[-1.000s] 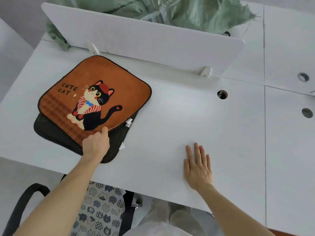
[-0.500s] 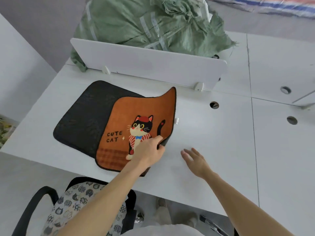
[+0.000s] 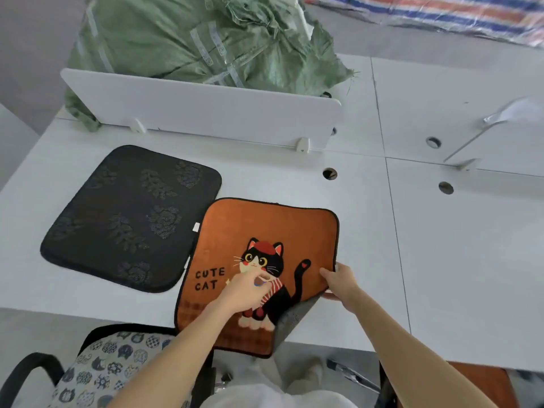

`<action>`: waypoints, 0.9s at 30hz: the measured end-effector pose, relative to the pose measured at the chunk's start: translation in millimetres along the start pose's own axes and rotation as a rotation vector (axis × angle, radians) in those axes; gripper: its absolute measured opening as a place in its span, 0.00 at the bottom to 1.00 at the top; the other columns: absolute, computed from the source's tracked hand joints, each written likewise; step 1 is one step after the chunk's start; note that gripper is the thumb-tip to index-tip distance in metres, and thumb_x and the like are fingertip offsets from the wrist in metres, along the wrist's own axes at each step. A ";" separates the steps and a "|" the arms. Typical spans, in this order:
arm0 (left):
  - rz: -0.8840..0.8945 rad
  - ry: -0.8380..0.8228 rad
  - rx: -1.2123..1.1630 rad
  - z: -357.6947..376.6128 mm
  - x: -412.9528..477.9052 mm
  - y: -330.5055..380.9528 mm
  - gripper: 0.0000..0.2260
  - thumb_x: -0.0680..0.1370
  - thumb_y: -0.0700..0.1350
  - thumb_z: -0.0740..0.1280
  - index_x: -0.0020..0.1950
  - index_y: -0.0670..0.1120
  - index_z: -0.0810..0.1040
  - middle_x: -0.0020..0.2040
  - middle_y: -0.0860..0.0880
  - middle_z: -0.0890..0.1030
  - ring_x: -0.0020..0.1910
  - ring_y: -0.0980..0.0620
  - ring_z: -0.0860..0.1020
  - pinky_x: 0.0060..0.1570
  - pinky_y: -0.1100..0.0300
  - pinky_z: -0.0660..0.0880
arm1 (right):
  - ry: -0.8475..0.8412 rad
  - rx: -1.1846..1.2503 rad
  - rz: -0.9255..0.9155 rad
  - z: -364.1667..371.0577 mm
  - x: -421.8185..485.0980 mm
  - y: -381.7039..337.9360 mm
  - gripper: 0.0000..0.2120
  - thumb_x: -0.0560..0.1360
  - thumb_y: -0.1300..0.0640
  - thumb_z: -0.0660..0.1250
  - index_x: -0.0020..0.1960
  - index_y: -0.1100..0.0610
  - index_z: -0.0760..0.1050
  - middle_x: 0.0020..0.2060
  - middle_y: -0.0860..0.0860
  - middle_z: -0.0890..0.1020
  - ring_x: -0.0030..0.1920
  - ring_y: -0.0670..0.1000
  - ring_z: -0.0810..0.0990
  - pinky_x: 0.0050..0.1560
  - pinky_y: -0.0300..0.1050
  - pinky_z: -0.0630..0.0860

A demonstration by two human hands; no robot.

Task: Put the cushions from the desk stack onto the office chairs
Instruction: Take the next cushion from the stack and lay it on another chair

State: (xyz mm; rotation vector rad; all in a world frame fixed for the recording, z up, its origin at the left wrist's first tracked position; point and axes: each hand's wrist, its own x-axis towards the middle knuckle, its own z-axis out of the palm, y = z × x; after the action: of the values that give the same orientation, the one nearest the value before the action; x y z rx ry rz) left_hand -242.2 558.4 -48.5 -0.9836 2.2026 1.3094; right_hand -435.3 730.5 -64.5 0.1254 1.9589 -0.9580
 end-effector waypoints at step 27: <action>-0.502 0.039 -0.771 -45.6 21.3 -54.8 0.22 0.77 0.53 0.69 0.67 0.44 0.77 0.63 0.43 0.81 0.61 0.39 0.78 0.65 0.43 0.72 | 0.173 -0.111 0.077 -20.1 -22.0 67.6 0.22 0.80 0.55 0.63 0.74 0.53 0.67 0.57 0.55 0.82 0.51 0.57 0.83 0.48 0.55 0.84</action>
State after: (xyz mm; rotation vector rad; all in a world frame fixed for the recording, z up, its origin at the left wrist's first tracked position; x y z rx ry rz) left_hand -215.4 493.4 -72.9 -1.6926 1.2955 1.8942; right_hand -407.0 796.8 -80.7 0.2253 2.1453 -0.8096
